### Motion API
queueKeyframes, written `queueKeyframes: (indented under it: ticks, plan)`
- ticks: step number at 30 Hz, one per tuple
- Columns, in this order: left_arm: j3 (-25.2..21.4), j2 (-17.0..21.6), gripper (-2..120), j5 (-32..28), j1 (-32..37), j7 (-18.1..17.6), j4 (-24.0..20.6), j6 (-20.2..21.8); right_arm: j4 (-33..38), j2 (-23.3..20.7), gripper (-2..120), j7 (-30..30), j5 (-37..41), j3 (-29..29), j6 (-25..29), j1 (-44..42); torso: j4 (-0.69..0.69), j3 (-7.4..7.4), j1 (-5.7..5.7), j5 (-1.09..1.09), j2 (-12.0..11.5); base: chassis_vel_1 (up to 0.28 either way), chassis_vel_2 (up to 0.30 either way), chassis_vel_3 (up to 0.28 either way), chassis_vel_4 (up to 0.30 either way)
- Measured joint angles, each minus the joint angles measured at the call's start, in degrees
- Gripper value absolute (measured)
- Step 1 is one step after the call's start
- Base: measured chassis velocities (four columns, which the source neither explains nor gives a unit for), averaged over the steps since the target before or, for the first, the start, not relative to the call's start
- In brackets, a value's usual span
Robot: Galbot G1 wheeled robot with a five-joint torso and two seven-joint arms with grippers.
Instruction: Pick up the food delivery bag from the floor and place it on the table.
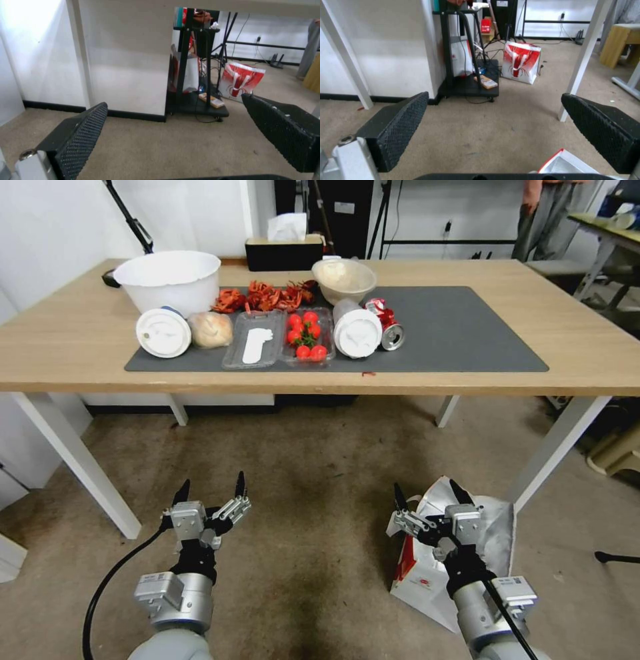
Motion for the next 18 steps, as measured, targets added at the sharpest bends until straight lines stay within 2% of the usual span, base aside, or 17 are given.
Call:
queueKeyframes:
  ticks: [18]
  plan:
    - [0.09, -0.15, 100, 0.16, 0.20, 0.12, -0.16, -0.20, 0.26, 0.00, 100, -0.16, 0.36, 0.12, 0.04, -0.20, 0.00, -2.87, -1.36, 0.00, -4.23, 0.000, 0.000, 0.000, 0.000]
